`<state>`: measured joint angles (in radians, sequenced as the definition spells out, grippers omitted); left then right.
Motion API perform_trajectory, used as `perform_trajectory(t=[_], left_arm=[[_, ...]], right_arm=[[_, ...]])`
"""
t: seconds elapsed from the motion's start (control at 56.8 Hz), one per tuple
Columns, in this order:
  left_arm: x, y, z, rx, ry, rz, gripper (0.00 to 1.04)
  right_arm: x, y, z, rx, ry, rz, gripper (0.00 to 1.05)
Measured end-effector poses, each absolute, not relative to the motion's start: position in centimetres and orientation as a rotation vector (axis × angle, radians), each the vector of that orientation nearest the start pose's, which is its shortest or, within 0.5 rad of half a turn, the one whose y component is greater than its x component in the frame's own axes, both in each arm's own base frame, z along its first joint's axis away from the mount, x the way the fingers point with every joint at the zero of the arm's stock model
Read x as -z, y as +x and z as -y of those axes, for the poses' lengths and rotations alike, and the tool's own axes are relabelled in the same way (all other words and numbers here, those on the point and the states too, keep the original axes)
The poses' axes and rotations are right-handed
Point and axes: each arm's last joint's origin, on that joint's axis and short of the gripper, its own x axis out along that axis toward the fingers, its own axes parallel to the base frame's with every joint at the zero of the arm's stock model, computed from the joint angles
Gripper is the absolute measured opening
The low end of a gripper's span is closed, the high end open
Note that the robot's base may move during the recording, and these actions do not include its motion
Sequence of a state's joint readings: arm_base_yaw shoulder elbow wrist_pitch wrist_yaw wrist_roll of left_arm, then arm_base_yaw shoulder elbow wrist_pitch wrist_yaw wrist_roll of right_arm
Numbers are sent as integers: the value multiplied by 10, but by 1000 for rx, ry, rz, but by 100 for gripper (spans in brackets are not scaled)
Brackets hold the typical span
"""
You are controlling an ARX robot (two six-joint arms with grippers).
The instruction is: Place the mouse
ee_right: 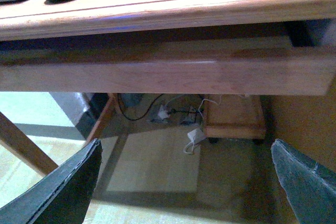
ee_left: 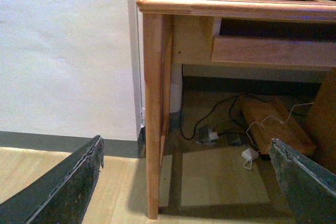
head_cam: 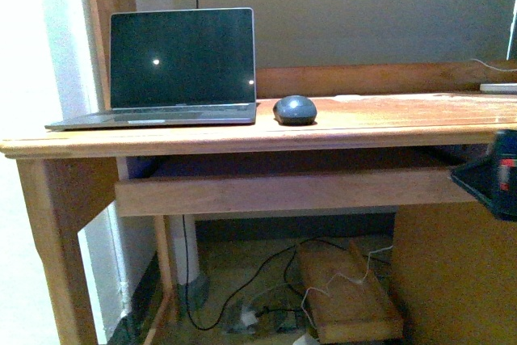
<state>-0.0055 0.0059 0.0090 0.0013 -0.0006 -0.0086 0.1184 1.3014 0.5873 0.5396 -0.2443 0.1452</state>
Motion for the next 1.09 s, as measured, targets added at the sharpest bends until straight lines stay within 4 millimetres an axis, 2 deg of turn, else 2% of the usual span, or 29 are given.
perform_trajectory(t=[0.211,0.335,0.581,0.67,0.793,0.881,1.093], left_arm=[[-166,98,1,5,-9,4,97],[-166,98,1,5,-9,4,97],[-166,98,1,5,-9,4,97],[-166,98,1,4,-9,4,97],[-166,98,1,5,-9,4,97],[-166,98,1,6,-9,4,97],[-166,98,1,5,-9,4,97]], right_arm=[[-218,207,-22,-391,252,-176,97],[-212,178,-20,-405,305,-170,97],[-203,135,-19,-410,389,-152,97],[-194,121,-18,-204,252,-85,85],[-184,102,-1,-6,90,-39,65],[-187,98,-1,-6,44,2,49],[-179,98,0,-4,15,-5,14]])
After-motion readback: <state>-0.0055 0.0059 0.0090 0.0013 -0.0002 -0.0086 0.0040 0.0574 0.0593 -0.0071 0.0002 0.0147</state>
